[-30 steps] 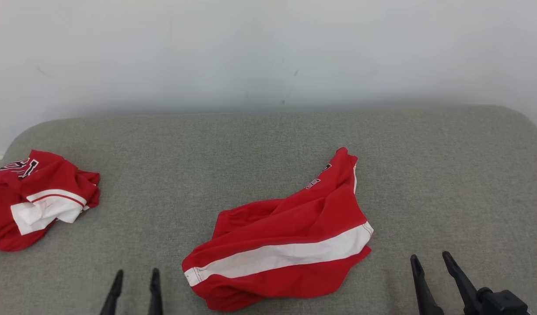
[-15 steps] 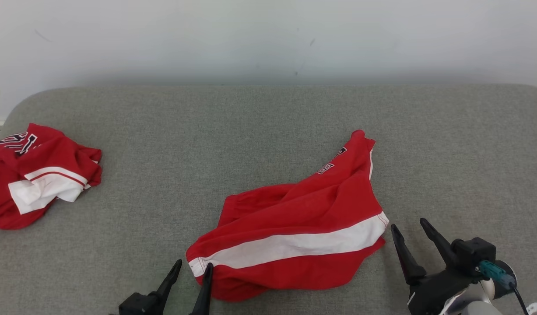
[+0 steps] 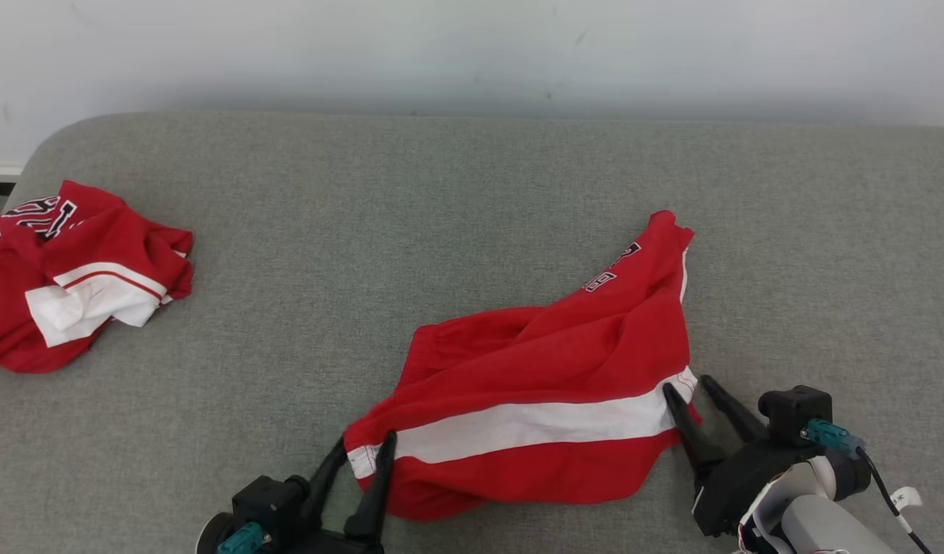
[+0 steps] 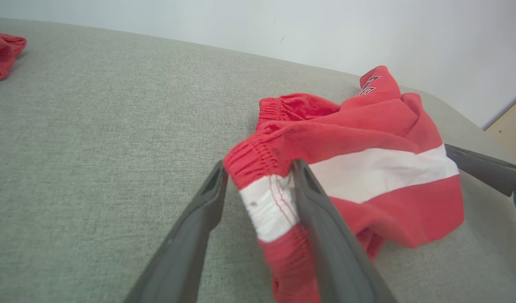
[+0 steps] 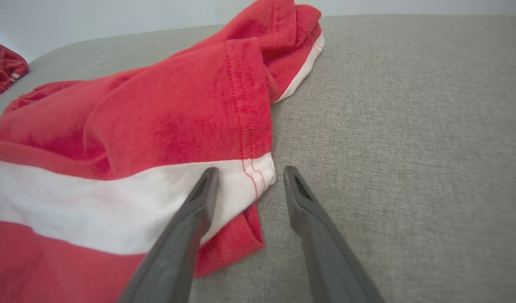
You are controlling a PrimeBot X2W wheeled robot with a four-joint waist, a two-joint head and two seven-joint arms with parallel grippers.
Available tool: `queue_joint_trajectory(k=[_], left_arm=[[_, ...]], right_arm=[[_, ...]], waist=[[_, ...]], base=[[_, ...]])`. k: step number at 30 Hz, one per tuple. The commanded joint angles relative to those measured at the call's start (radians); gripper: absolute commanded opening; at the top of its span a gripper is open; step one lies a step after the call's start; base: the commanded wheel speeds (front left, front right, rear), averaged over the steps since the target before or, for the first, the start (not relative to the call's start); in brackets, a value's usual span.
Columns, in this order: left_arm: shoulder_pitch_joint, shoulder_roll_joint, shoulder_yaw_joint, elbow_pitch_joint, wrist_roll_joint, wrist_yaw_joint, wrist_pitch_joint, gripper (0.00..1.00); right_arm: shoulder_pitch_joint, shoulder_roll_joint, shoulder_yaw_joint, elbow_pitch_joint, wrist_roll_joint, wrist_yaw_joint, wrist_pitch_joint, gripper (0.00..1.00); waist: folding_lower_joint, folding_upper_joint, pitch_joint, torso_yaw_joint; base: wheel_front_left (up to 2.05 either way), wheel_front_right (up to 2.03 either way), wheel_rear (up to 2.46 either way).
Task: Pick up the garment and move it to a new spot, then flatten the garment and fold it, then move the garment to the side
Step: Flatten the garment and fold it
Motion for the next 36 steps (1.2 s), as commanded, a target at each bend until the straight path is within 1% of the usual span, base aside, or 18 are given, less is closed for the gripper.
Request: queue_joint_trajectory(k=[1,4,9,12,15,19,22,28,34,35,36], left_arm=[[-0.008,0.003,-0.004,0.001,-0.011,0.001,-0.003,0.00],[-0.016,-0.004,-0.009,-0.005,-0.019,0.001,-0.003,0.00],[0.003,-0.011,0.002,-0.019,-0.020,0.001,-0.003,0.00],[0.016,-0.014,0.011,-0.044,-0.015,0.001,-0.003,0.00],[0.029,-0.007,0.032,-0.067,-0.006,0.001,-0.003,0.00],[0.037,-0.003,0.055,-0.100,0.007,0.001,-0.003,0.00],[0.031,0.004,0.062,-0.117,0.009,0.001,-0.003,0.00],[0.035,-0.001,0.060,-0.130,0.016,0.001,-0.003,0.00],[0.080,-0.009,0.067,-0.105,0.020,0.001,-0.003,0.00],[0.089,-0.012,0.072,-0.101,0.020,0.001,-0.003,0.26],[0.096,-0.014,0.080,-0.096,0.025,0.001,-0.003,0.49]], right_arm=[[-0.009,-0.005,0.004,0.003,0.009,-0.002,-0.008,0.00],[-0.015,-0.012,0.034,0.015,0.037,-0.002,-0.021,0.00],[-0.002,-0.025,0.044,-0.011,0.077,-0.002,-0.034,0.00],[0.022,-0.032,0.000,-0.076,0.084,-0.002,-0.035,0.00],[0.061,-0.039,-0.039,-0.142,0.060,-0.002,-0.035,0.00],[0.106,-0.029,-0.087,-0.228,0.037,-0.002,-0.035,0.00],[0.118,-0.024,-0.103,-0.269,0.024,-0.002,-0.034,0.00],[0.140,-0.014,-0.116,-0.300,0.002,-0.002,-0.034,0.00],[0.189,-0.003,-0.144,-0.299,-0.007,-0.002,-0.034,0.00],[0.198,-0.001,-0.151,-0.298,-0.007,-0.002,-0.034,0.00],[0.205,0.001,-0.158,-0.299,-0.010,-0.002,-0.034,0.02]], waist=[[-0.0002,-0.0001,0.001,0.003],[-0.0002,-0.0001,-0.002,0.003],[-0.0002,-0.0001,-0.018,-0.012],[-0.0002,-0.0001,-0.028,-0.023],[-0.0002,-0.0001,-0.041,-0.036],[-0.0002,-0.0001,-0.055,-0.053],[-0.0002,-0.0001,-0.065,-0.063],[-0.0002,-0.0001,-0.081,-0.069],[-0.0002,-0.0001,-0.097,-0.065],[-0.0002,-0.0001,-0.099,-0.064],[-0.0002,-0.0001,-0.102,-0.063]], base=[[0.00,0.00,0.00],[0.00,0.00,0.00],[0.00,0.00,0.00],[0.00,0.00,0.00],[0.00,0.00,0.00],[0.00,0.00,0.00],[0.00,0.00,0.00],[0.00,0.00,0.00],[0.00,0.00,0.00],[0.00,0.00,0.00],[0.00,0.00,0.00]])
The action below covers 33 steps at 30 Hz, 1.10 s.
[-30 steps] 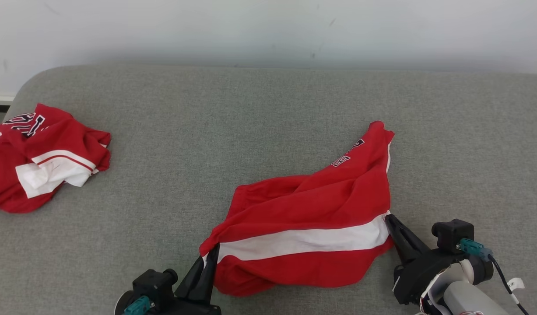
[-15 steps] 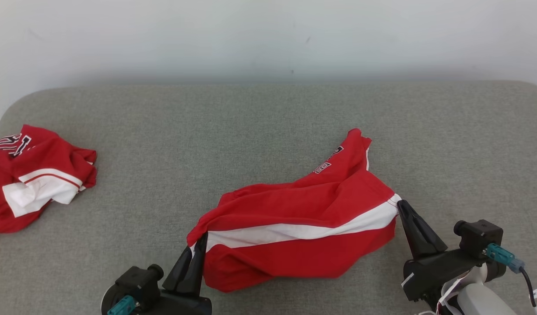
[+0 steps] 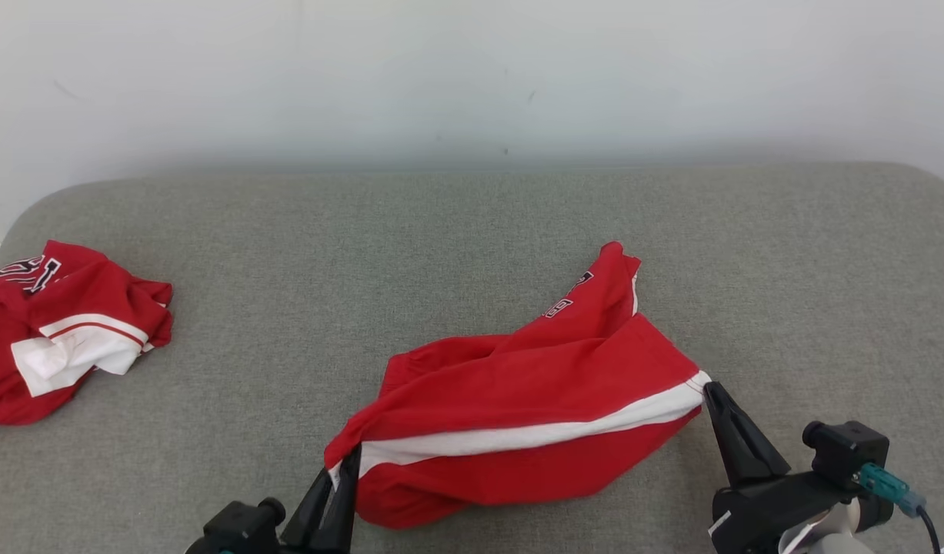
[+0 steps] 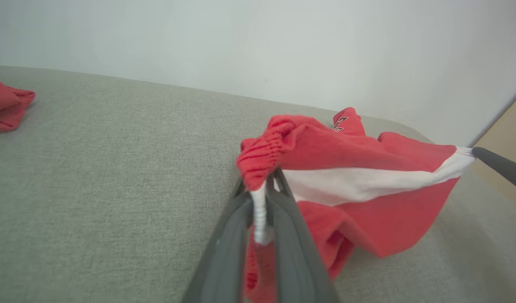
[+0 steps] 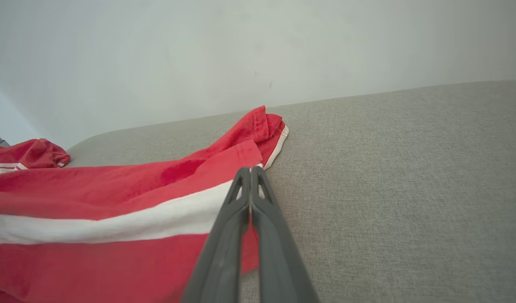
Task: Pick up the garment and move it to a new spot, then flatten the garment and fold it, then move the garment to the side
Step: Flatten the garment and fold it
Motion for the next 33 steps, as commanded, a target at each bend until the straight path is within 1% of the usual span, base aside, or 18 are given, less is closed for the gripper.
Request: queue_joint_trajectory(k=[1,2,6,7,12,17,18,20,25,33], left_arm=[[0.025,-0.004,0.017,0.013,0.012,0.001,-0.003,1.00],[0.031,-0.007,0.023,0.016,0.015,0.001,-0.003,1.00],[0.059,-0.017,0.067,0.009,0.029,0.001,-0.003,1.00],[0.059,-0.017,0.067,0.009,0.029,0.001,-0.003,1.00],[0.096,-0.029,0.173,-0.046,0.072,0.002,-0.003,1.00],[0.129,-0.041,0.283,-0.136,0.158,0.011,-0.003,1.00],[0.133,-0.040,0.295,-0.159,0.195,0.016,-0.003,1.00],[0.162,-0.055,0.317,-0.190,0.212,0.025,-0.003,1.00],[0.198,-0.069,0.361,-0.231,0.238,0.020,-0.003,1.00],[0.240,-0.081,0.379,-0.242,0.252,0.016,-0.003,1.00]], right_arm=[[0.021,0.005,-0.015,-0.004,-0.012,-0.002,0.000,0.95],[0.027,0.008,-0.023,-0.006,-0.016,-0.002,0.000,1.00],[0.054,0.015,-0.080,-0.031,-0.053,-0.002,0.000,1.00],[0.054,0.015,-0.080,-0.031,-0.053,-0.002,0.000,1.00],[0.097,0.029,-0.164,-0.098,-0.107,-0.002,0.000,1.00],[0.157,0.051,-0.238,-0.169,-0.159,-0.002,0.000,1.00],[0.168,0.056,-0.253,-0.184,-0.169,-0.002,0.000,1.00],[0.198,0.067,-0.274,-0.209,-0.185,-0.002,0.000,1.00],[0.264,0.094,-0.310,-0.259,-0.216,-0.002,0.000,1.00],[0.329,0.119,-0.337,-0.289,-0.237,-0.002,0.000,1.00]], waist=[[0.0000,-0.0001,-0.007,0.005],[0.0000,-0.0001,-0.009,0.006],[0.0000,-0.0001,-0.017,0.010],[0.0000,-0.0001,-0.017,0.010],[0.0000,-0.0001,-0.021,0.014],[0.0000,-0.0001,-0.025,0.012],[0.0000,-0.0001,-0.027,0.010],[0.0000,-0.0001,-0.034,0.006],[0.0000,-0.0001,-0.045,-0.003],[0.0000,-0.0001,-0.053,-0.011]], base=[[0.00,0.00,0.00],[0.00,0.00,0.00],[0.00,0.00,0.00],[0.00,0.00,0.00],[0.00,0.00,0.00],[0.00,0.00,0.00],[0.00,0.00,0.00],[0.00,0.00,0.00],[0.00,0.00,0.00],[0.00,0.00,0.00]])
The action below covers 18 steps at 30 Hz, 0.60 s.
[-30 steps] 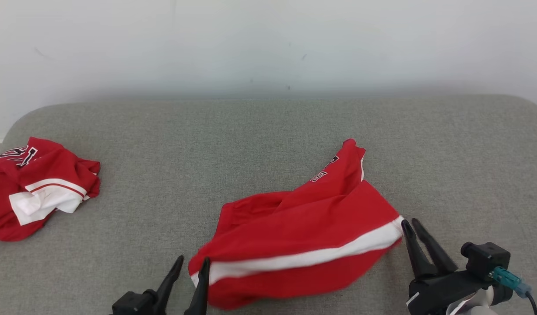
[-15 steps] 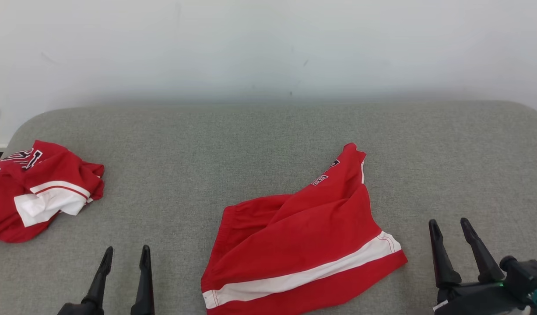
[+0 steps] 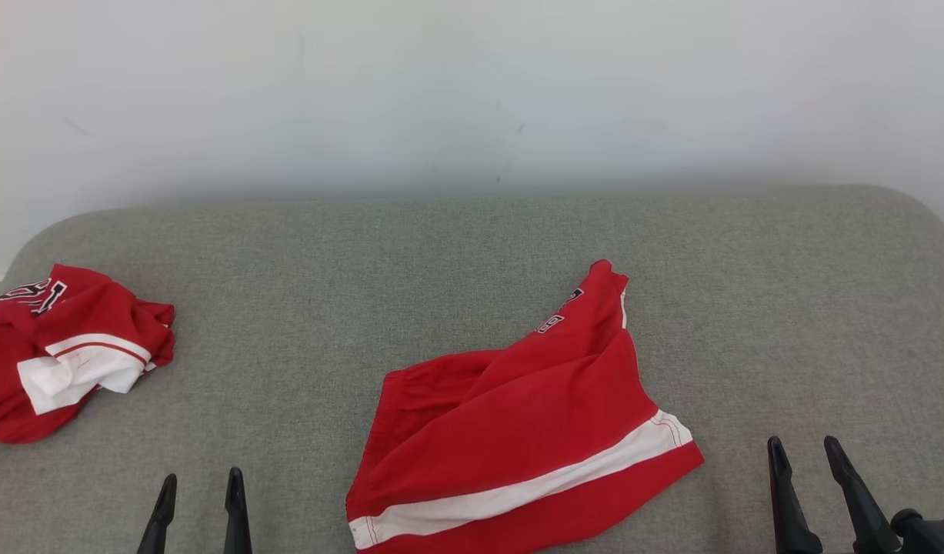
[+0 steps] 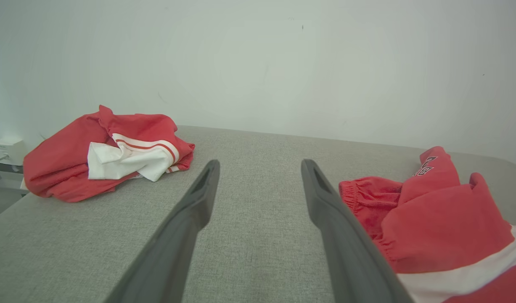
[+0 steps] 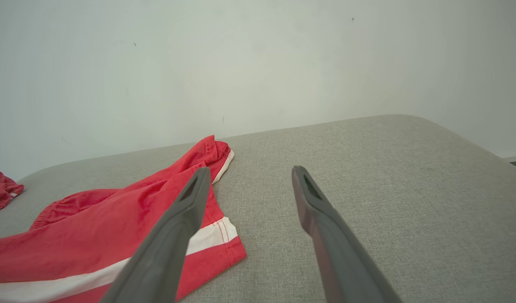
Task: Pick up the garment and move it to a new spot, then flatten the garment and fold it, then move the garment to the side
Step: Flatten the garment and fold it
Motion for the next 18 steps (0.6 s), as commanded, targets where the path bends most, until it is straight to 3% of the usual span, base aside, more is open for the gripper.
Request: queue_joint_trajectory(k=[1,18], left_arm=[[0.015,-0.003,0.004,0.001,0.006,-0.001,-0.003,1.00],[-0.010,-0.006,-0.039,0.034,-0.005,-0.013,-0.003,1.00]], right_arm=[[0.011,0.004,-0.004,-0.005,-0.008,-0.002,0.000,1.00],[-0.027,-0.014,0.021,0.034,-0.003,-0.002,0.000,1.00]], waist=[[0.0000,0.0001,0.000,-0.001],[0.0000,0.0001,0.020,0.013]], base=[[0.00,0.00,0.00],[0.00,0.00,0.00]])
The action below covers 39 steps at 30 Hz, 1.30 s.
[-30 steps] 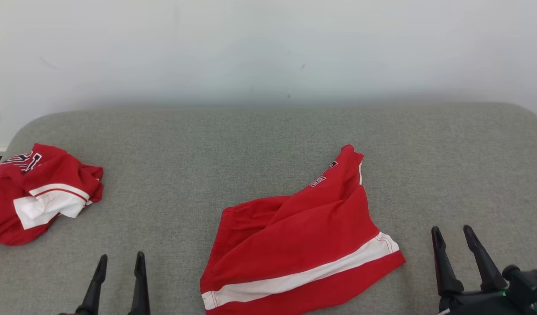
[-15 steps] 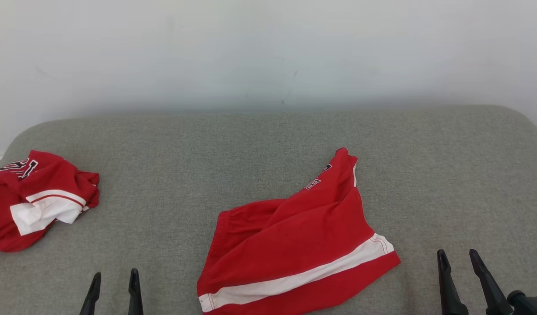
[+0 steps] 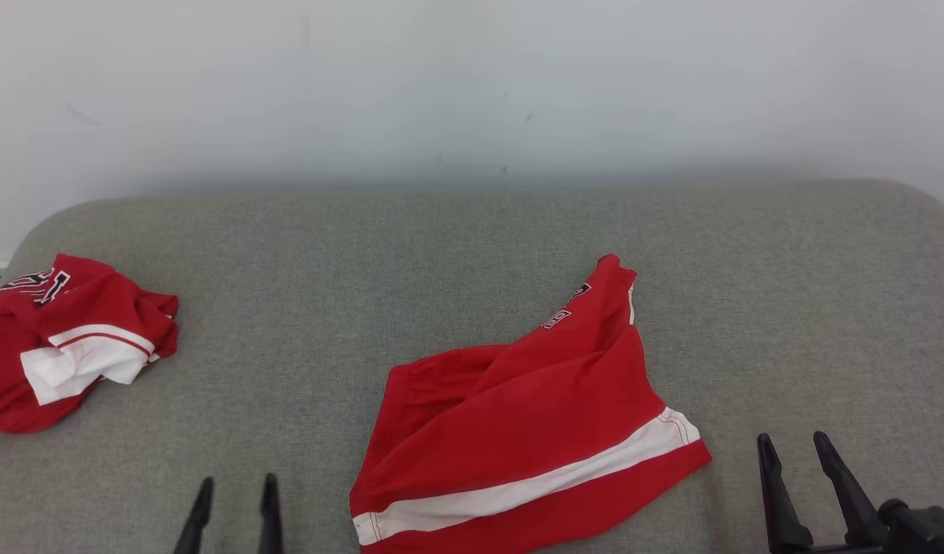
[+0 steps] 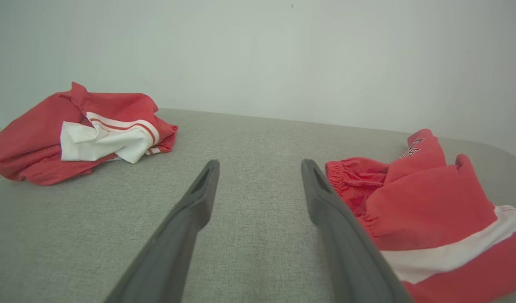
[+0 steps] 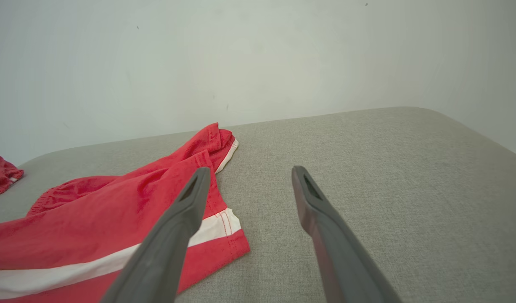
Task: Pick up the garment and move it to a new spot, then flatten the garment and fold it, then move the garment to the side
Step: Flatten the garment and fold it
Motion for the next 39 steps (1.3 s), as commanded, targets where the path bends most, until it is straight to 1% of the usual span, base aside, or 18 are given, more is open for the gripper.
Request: queue_joint_trajectory(k=[1,5,9,13,19,27,30,34,35,36,37,39], left_arm=[[-0.010,-0.002,-0.008,0.004,-0.007,-0.005,-0.003,1.00],[-0.046,0.011,-0.107,0.050,-0.025,-0.004,-0.003,1.00],[-0.084,0.054,-0.233,0.100,-0.061,-0.005,-0.003,1.00],[-0.122,0.087,-0.315,0.156,-0.099,-0.005,-0.003,1.00],[-0.167,0.110,-0.376,0.231,-0.154,-0.005,-0.003,1.00],[-0.211,0.137,-0.466,0.261,-0.217,-0.005,-0.003,1.00],[-0.221,0.140,-0.481,0.270,-0.233,-0.005,-0.003,1.00],[-0.242,0.136,-0.494,0.273,-0.264,-0.005,-0.003,1.00],[-0.249,0.136,-0.502,0.274,-0.272,-0.005,-0.003,0.69],[-0.256,0.133,-0.509,0.276,-0.280,-0.005,-0.003,0.33],[-0.263,0.132,-0.515,0.278,-0.284,-0.005,-0.003,0.00],[-0.273,0.131,-0.522,0.281,-0.299,-0.005,-0.003,0.00]], right_arm=[[-0.011,-0.007,0.004,0.006,0.004,-0.002,0.000,1.00],[-0.063,-0.044,0.035,0.063,0.015,-0.002,0.001,1.00],[-0.123,-0.083,0.079,0.139,0.039,-0.002,0.022,1.00],[-0.175,-0.116,0.142,0.212,0.060,-0.002,0.046,1.00],[-0.264,-0.155,0.257,0.324,0.103,-0.002,0.065,1.00],[-0.370,-0.201,0.408,0.452,0.160,-0.002,0.065,1.00],[-0.406,-0.215,0.458,0.491,0.190,-0.002,0.070,1.00],[-0.452,-0.215,0.527,0.530,0.237,-0.002,0.089,1.00],[-0.462,-0.218,0.544,0.536,0.250,-0.002,0.090,0.73],[-0.474,-0.223,0.565,0.538,0.258,-0.002,0.086,0.16],[-0.482,-0.226,0.579,0.539,0.269,-0.002,0.078,0.00],[-0.497,-0.231,0.600,0.540,0.294,-0.002,0.059,0.00]], waist=[[0.0000,0.0000,0.007,0.006],[0.0000,0.0000,0.031,0.022],[0.0000,0.0000,0.053,0.041],[0.0000,0.0000,0.069,0.055],[0.0000,0.0000,0.089,0.062],[0.0000,0.0000,0.103,0.074],[0.0000,0.0000,0.109,0.076],[0.0000,0.0000,0.120,0.078],[0.0000,0.0000,0.122,0.080],[0.0000,0.0000,0.125,0.081],[0.0000,0.0000,0.126,0.082],[0.0000,0.0000,0.126,0.081]], base=[[0.00,0.00,0.00],[0.00,0.00,0.00],[0.00,0.00,0.00],[0.00,0.00,0.00],[0.00,0.00,0.00],[0.00,0.00,0.00],[0.00,0.00,0.00],[0.00,0.00,0.00],[0.00,0.00,0.00],[0.00,0.00,0.00],[0.00,0.00,0.00],[0.00,0.00,0.00]])
